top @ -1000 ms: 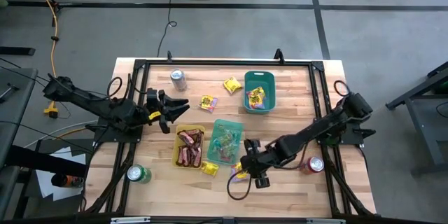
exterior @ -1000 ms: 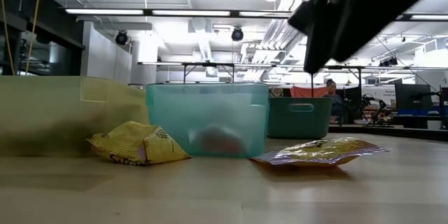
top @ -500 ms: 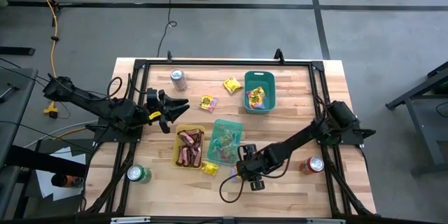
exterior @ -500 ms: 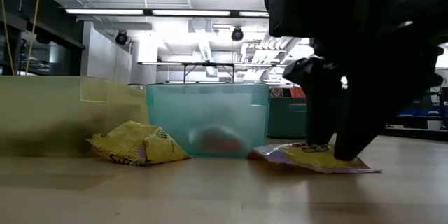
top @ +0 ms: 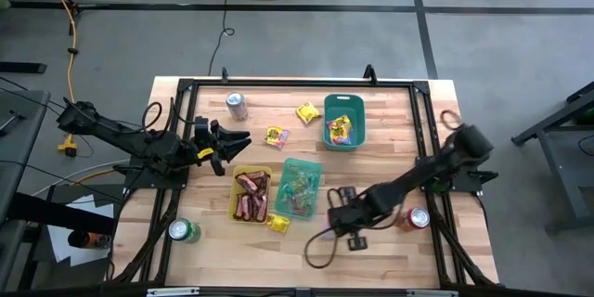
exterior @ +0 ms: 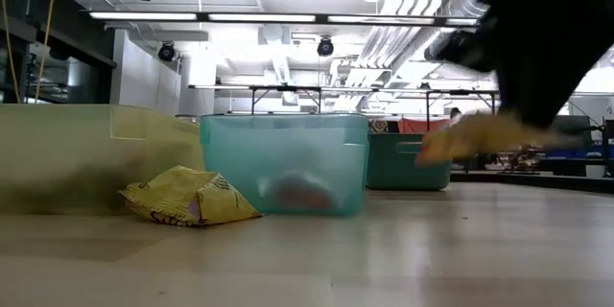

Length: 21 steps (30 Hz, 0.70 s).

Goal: Sort candy
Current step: Put the yellow candy into the blue bin

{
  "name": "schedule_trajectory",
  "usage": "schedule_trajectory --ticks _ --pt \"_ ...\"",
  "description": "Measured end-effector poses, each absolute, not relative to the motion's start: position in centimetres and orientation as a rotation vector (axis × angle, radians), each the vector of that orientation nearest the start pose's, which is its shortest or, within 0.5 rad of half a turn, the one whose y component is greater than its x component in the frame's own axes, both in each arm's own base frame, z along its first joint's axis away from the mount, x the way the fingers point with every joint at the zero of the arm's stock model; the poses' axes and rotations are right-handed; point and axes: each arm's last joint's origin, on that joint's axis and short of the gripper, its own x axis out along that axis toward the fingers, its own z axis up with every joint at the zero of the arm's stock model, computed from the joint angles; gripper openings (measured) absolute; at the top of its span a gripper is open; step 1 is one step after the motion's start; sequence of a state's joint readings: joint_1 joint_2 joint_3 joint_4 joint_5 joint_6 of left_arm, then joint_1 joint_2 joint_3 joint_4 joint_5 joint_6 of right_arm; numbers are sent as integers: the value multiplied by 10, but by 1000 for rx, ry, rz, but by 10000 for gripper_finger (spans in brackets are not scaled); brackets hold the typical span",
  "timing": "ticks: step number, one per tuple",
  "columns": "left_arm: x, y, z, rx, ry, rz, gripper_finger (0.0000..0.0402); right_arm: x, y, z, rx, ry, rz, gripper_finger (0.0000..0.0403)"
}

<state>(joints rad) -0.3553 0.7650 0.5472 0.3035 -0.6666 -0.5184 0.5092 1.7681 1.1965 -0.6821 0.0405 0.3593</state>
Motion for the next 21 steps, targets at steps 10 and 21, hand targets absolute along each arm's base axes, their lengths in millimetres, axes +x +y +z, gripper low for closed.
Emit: schedule_trajectory --ticks 10,21 --pt "168 -44 300 -534 -143 253 131 213 122 229 151 1030 -113 4" --pt "168 -44 300 -533 -142 250 131 242 87 215 301 395 -206 2"
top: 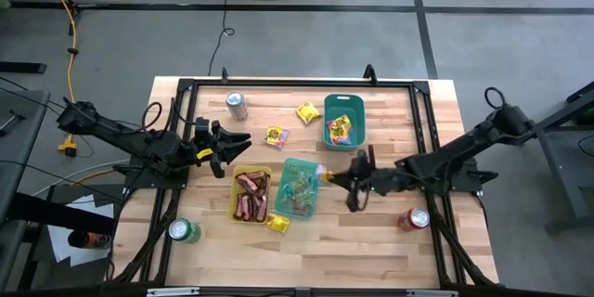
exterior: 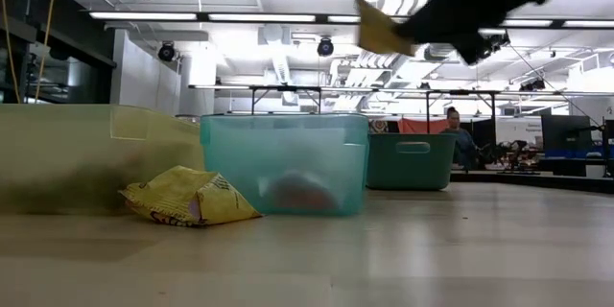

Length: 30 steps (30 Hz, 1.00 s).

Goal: Sort candy
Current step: Put the yellow candy into the blue bin

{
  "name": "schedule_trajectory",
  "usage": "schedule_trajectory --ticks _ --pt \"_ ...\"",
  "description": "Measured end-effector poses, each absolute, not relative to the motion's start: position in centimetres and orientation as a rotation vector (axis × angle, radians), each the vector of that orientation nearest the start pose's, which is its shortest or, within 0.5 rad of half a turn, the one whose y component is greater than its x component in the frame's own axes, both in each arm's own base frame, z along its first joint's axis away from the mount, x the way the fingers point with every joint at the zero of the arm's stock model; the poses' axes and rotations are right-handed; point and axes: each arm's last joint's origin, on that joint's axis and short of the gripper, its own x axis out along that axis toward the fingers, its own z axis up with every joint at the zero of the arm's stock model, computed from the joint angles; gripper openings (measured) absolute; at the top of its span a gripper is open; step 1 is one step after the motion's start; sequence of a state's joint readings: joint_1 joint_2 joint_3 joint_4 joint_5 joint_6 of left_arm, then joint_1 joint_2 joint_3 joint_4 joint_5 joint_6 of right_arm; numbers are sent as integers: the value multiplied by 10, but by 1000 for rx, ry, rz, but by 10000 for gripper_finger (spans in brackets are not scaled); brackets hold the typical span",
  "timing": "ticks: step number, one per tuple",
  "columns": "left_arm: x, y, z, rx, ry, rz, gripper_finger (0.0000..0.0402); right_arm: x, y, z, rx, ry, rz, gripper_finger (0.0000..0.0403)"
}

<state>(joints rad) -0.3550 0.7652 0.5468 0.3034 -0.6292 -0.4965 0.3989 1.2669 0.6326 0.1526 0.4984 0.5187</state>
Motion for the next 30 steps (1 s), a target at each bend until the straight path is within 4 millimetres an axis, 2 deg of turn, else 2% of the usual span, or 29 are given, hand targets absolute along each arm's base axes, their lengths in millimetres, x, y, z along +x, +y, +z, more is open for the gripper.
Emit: schedule_trajectory --ticks 6,10,19,22,25,30 --pt "168 -44 299 -529 -136 257 131 281 70 222 244 275 -227 2" --pt "168 -44 299 -527 -133 260 131 292 68 221 236 273 -177 2" --pt "168 -44 298 -522 -126 263 131 292 71 223 242 253 -152 2" --pt "168 -44 298 -522 -126 264 131 290 67 237 206 205 -187 2" --pt "168 -44 298 -521 -126 265 131 281 49 262 200 122 -329 2" --pt "168 -44 298 -521 -126 267 131 258 5 274 229 166 -583 2"
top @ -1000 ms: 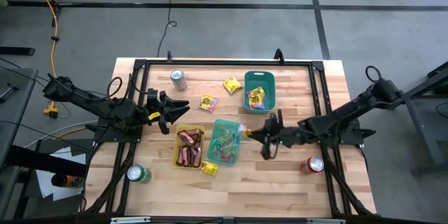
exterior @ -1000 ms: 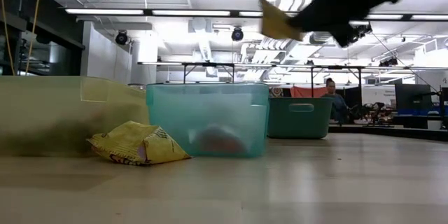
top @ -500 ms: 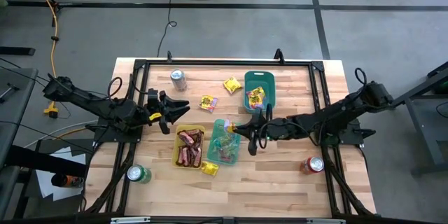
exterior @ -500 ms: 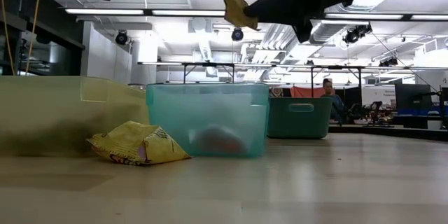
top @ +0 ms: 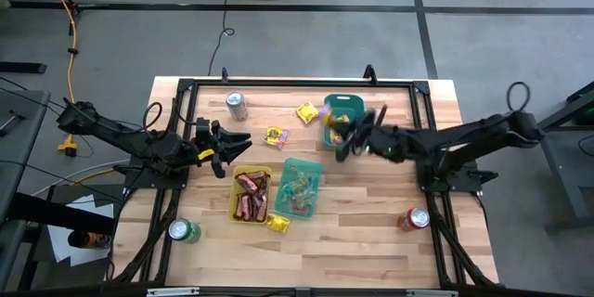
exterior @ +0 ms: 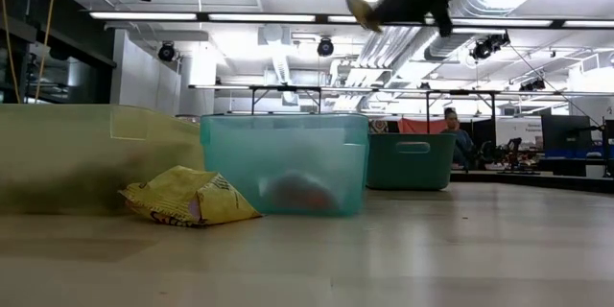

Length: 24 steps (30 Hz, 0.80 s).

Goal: Sort candy
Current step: Put the yellow candy into the blue bin

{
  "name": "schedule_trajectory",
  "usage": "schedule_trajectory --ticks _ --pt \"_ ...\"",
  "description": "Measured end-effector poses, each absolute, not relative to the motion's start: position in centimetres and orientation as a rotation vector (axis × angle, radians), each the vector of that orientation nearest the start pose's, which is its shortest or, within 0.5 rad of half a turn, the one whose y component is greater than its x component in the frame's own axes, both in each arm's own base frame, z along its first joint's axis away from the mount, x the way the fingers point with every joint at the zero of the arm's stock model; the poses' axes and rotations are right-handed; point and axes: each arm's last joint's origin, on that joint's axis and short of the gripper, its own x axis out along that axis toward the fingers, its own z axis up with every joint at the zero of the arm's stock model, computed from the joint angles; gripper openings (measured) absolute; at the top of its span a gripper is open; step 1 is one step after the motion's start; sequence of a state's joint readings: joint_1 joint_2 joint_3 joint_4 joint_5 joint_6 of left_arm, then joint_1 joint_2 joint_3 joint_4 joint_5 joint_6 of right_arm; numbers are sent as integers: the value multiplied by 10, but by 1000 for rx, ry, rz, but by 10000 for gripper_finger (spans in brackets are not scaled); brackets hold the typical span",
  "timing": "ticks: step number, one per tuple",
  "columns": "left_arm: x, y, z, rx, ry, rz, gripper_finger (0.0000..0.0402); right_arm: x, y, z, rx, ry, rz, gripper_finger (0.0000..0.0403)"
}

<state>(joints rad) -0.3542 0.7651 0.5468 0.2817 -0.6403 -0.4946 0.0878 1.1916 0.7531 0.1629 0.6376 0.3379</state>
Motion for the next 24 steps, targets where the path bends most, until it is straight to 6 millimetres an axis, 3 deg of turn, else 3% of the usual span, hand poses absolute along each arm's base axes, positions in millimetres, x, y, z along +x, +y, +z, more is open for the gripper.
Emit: schedule_trajectory --ticks 6,12,18,24 --pt "168 -44 298 -522 -125 267 131 235 -44 256 333 342 -882 9" --pt "168 -44 298 -527 -132 264 131 238 -72 222 535 469 -977 29" --pt "168 -44 298 -527 -126 240 131 245 -81 201 609 595 -913 104" --pt "168 -44 298 -525 -125 239 131 248 -81 214 575 588 -861 189"
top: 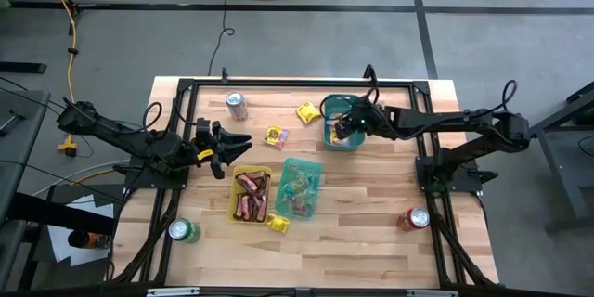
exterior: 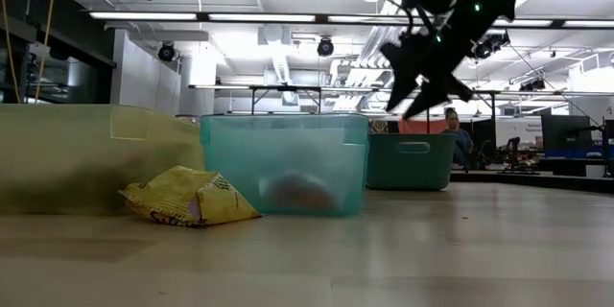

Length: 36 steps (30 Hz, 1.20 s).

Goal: Sort candy
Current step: Put the yellow candy into the blue bin

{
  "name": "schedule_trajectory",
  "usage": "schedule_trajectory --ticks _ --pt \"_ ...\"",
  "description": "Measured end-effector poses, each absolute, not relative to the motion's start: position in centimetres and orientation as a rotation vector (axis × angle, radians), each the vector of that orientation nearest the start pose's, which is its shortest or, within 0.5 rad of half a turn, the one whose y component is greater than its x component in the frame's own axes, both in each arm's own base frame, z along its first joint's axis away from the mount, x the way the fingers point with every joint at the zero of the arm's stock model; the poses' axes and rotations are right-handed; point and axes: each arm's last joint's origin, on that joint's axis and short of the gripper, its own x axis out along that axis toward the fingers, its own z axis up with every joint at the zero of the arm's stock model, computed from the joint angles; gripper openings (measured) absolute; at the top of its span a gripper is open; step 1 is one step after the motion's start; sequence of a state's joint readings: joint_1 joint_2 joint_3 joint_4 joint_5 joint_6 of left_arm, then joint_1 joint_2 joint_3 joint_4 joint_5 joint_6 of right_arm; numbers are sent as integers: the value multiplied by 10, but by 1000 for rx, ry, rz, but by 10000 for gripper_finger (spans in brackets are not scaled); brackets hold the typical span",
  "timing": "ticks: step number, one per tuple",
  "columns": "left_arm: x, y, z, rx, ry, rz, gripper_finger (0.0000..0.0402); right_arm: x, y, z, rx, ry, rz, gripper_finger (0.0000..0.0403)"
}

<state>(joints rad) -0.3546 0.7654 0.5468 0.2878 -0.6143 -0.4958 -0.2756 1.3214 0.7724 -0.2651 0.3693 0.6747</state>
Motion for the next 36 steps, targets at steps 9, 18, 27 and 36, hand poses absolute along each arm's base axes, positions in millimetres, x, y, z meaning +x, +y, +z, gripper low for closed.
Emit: schedule_trajectory --ticks 9,18,27,36 --pt "168 -44 298 -520 -120 242 131 276 -74 276 663 393 -550 212" --pt "168 -44 298 -488 -122 251 131 353 -53 299 549 376 -435 212" --pt "168 -46 299 -489 -109 180 131 433 -83 269 469 727 -475 211" --pt "168 -46 299 -495 -110 182 131 471 -110 197 593 962 -571 211"
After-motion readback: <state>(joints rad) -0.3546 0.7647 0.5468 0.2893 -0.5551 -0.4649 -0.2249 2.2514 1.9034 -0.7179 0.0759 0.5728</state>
